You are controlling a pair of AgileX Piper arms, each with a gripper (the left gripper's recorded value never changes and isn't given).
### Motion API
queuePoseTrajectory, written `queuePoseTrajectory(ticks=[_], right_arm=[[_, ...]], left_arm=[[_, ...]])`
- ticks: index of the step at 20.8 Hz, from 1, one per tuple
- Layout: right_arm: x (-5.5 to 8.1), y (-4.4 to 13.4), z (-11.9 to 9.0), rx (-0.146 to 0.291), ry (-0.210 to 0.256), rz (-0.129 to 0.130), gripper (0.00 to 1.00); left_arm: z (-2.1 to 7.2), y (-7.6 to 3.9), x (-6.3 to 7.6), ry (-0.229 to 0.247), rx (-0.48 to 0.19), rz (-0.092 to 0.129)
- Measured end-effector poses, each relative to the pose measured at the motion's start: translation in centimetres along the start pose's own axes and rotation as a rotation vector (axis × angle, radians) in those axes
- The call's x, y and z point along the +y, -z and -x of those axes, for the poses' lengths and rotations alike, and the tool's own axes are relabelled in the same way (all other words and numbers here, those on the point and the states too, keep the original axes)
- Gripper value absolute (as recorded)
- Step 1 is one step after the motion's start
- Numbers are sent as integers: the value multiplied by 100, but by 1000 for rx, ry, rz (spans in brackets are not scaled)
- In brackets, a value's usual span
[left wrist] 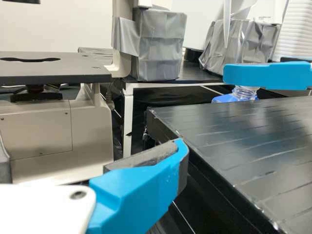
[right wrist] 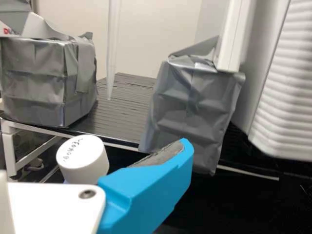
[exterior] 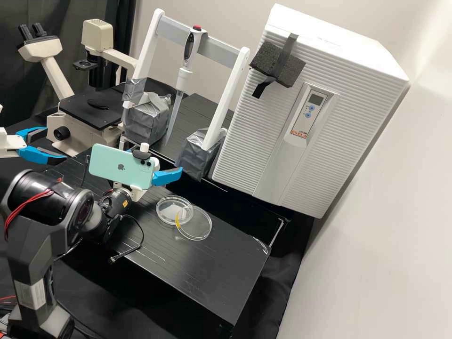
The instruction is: Open the bottle
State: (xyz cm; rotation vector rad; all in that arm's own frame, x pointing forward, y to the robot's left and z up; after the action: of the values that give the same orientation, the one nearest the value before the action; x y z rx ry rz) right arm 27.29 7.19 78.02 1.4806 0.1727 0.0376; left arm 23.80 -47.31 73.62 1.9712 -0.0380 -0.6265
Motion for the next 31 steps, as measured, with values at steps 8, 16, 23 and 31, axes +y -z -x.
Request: queuePoseTrajectory(ticks=[8,16,23,31], right_arm=[[19,25,-64,7,-11,-4,0],[12,24,-110,7,-12,-4,0],[-12,37,-112,8,-6,-5,0],[-35,41,-114,7,0,19,0]], left_arm=[[0,0,0,0,0,0],[0,0,0,0,0,0],[-23,0,25,-10,-3,-4],[-29,-21,19,-9,-8,-4]])
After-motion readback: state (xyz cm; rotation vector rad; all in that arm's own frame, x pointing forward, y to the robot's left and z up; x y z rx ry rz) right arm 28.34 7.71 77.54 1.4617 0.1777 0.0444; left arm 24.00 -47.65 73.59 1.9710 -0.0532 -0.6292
